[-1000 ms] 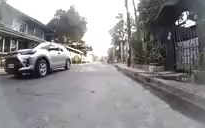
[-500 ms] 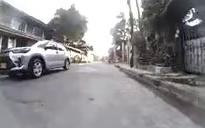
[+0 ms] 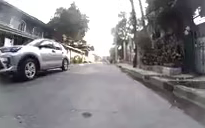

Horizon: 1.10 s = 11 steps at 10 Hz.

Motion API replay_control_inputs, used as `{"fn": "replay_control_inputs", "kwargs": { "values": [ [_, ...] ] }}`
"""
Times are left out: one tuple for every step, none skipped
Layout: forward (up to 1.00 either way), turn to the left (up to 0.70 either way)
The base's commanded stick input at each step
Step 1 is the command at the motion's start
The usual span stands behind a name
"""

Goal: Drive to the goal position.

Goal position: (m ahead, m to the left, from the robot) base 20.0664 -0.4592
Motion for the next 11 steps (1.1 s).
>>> {"fn": "replay_control_inputs", "kwargs": {
  "values": [
    [1.00, 0.00],
    [1.00, 0.00],
    [1.00, 0.00],
    [1.00, 0.00],
    [1.00, 0.00],
    [1.00, 0.00],
    [1.00, 0.00],
    [1.00, 0.00],
    [1.00, 0.00],
    [1.00, 0.00],
    [1.00, 0.00]
  ]
}}
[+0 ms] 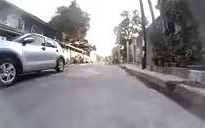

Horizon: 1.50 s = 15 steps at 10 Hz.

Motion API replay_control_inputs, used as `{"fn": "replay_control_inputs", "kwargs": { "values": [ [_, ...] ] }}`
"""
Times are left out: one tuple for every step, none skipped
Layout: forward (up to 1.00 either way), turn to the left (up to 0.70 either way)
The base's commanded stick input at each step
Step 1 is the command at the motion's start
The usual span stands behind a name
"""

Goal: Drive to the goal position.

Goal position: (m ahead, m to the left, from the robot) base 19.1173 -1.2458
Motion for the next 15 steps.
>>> {"fn": "replay_control_inputs", "kwargs": {
  "values": [
    [1.00, 0.00],
    [1.00, 0.00],
    [1.00, 0.00],
    [1.00, 0.00],
    [1.00, 0.00],
    [1.00, 0.00],
    [1.00, 0.00],
    [1.00, 0.00],
    [1.00, 0.00],
    [1.00, 0.00],
    [1.00, 0.00],
    [1.00, 0.00],
    [1.00, 0.00],
    [1.00, 0.00],
    [1.00, 0.00]
  ]
}}
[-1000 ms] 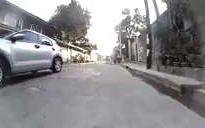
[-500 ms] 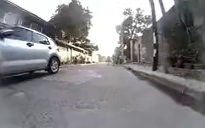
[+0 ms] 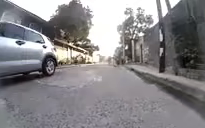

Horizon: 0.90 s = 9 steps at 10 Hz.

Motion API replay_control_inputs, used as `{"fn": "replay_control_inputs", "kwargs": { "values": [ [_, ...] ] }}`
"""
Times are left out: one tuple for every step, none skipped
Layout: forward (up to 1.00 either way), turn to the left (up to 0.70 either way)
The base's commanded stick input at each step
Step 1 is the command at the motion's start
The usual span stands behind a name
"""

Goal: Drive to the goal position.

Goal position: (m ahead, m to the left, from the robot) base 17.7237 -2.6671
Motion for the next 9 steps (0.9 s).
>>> {"fn": "replay_control_inputs", "kwargs": {
  "values": [
    [1.00, 0.00],
    [1.00, 0.00],
    [1.00, 0.00],
    [1.00, 0.00],
    [1.00, 0.00],
    [1.00, 0.00],
    [1.00, 0.00],
    [1.00, 0.00],
    [1.00, 0.00]
  ]
}}
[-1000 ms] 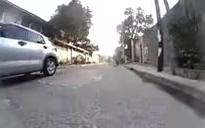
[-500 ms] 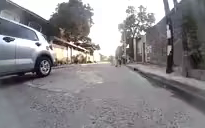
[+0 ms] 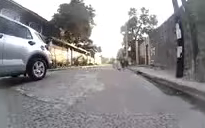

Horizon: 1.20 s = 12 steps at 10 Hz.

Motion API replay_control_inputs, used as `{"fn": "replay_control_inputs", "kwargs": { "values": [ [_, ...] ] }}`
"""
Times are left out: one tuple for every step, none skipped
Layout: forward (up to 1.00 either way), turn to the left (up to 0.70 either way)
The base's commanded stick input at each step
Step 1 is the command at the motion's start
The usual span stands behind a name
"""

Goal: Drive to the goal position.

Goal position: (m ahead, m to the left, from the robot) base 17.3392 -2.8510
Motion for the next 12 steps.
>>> {"fn": "replay_control_inputs", "kwargs": {
  "values": [
    [1.00, 0.00],
    [1.00, 0.00],
    [1.00, 0.00],
    [1.00, 0.00],
    [1.00, 0.00],
    [1.00, 0.00],
    [1.00, 0.00],
    [1.00, 0.00],
    [1.00, 0.00],
    [1.00, 0.00],
    [1.00, 0.00],
    [1.00, 0.00]
  ]
}}
